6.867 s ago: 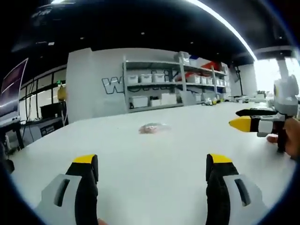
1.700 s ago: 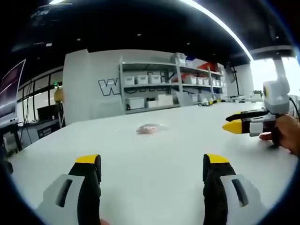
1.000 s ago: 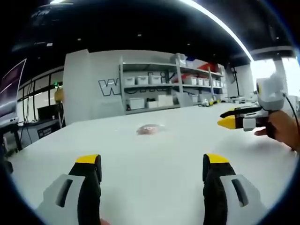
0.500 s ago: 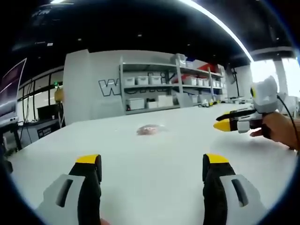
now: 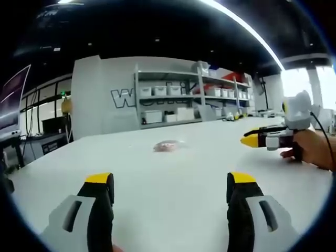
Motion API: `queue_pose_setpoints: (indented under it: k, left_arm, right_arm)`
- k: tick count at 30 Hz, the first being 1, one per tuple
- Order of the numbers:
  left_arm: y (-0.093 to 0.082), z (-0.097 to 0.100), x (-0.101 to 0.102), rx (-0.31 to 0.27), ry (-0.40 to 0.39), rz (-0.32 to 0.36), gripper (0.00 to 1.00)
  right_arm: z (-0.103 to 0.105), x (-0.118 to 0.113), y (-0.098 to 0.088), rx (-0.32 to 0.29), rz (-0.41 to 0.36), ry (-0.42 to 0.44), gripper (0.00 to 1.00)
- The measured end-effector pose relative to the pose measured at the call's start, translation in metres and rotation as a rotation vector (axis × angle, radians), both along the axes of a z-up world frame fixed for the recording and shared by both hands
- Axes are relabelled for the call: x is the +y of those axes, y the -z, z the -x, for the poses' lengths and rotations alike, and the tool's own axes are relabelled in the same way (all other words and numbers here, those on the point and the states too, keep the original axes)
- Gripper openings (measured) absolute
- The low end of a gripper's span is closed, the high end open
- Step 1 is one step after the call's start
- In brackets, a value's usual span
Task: Open the resealable bag by pulling the two sides of the seal apart until the entire bag opening is separated and visibly accessible.
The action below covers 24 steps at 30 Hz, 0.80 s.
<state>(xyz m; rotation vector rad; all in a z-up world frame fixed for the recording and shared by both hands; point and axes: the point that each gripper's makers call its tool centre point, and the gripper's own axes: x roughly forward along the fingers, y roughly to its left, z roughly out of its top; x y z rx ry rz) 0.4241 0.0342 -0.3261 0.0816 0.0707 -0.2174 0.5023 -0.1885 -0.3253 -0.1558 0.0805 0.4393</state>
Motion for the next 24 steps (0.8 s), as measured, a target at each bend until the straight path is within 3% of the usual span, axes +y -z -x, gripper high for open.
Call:
queue_pose_setpoints:
  k: [24]
  left_arm:
    - [0.002, 0.002, -0.002, 0.006, 0.001, -0.009, 0.88]
  right_arm:
    - [-0.037, 0.027, -0.001, -0.005, 0.071, -0.08, 0.21]
